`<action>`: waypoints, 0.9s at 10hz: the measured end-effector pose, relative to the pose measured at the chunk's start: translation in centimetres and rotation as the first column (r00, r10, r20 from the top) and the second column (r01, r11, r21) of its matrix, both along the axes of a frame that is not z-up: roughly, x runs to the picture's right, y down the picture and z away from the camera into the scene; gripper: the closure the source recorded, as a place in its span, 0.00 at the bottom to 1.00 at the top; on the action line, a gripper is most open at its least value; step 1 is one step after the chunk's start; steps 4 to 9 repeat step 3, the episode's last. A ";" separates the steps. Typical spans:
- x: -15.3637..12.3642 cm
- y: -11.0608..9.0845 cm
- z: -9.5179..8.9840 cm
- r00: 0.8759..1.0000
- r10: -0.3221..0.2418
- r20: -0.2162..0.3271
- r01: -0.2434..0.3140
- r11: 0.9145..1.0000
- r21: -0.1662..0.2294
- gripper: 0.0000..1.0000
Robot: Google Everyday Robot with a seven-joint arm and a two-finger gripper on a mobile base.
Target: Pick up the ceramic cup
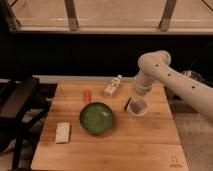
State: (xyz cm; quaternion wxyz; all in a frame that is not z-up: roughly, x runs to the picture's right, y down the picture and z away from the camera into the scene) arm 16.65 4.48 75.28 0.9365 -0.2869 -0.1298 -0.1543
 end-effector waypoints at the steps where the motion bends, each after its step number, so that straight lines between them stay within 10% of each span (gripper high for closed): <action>1: 0.1 -0.3 -0.3 1.000 -0.006 0.002 0.006 1.000 0.005 0.95; 9: 0.1 -0.2 -0.3 1.000 -0.006 0.005 0.006 1.000 0.002 0.95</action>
